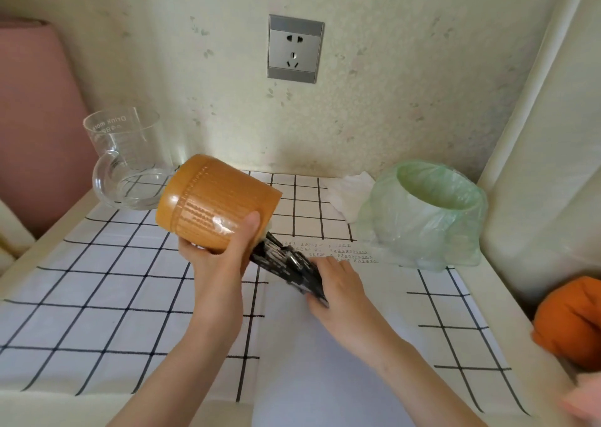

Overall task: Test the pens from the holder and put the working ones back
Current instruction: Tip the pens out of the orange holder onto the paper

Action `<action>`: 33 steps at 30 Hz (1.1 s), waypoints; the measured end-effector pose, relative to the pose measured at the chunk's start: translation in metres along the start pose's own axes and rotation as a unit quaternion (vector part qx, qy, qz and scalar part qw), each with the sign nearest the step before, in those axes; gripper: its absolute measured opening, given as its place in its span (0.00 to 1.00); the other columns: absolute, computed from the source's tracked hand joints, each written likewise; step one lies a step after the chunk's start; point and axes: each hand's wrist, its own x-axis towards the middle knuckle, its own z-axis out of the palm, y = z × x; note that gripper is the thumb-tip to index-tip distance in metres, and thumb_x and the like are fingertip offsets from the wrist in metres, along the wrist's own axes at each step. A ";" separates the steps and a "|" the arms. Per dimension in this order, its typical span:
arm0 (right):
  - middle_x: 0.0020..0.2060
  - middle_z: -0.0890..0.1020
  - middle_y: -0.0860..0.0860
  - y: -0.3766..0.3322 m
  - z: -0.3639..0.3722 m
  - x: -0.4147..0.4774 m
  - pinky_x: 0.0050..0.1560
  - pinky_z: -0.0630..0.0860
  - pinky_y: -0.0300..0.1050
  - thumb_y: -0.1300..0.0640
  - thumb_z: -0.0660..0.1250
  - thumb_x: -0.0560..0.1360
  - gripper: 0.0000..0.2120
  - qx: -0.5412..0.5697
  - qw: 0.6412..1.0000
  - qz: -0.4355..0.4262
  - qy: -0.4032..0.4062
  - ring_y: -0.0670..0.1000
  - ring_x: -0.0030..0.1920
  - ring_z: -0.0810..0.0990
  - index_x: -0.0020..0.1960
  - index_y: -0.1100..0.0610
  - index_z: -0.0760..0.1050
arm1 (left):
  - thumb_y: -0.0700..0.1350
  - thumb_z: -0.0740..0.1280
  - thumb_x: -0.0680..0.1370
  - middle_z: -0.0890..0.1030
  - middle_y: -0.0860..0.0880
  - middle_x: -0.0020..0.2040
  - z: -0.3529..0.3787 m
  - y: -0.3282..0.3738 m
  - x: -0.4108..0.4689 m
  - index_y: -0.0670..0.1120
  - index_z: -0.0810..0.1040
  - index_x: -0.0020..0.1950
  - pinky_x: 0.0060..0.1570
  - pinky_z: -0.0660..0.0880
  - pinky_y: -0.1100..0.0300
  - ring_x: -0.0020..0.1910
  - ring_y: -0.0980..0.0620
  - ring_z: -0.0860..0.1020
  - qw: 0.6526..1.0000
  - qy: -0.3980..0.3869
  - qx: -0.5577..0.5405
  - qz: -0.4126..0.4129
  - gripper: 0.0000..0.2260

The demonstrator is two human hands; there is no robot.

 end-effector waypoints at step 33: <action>0.71 0.63 0.46 0.004 -0.010 0.005 0.68 0.56 0.40 0.43 0.73 0.68 0.43 0.024 0.993 0.041 -0.109 0.48 0.70 0.58 0.76 0.51 0.57 | 0.62 0.74 0.59 0.79 0.54 0.59 0.002 0.024 -0.004 0.54 0.64 0.69 0.62 0.72 0.50 0.57 0.54 0.79 0.995 -0.089 0.052 0.010 0.41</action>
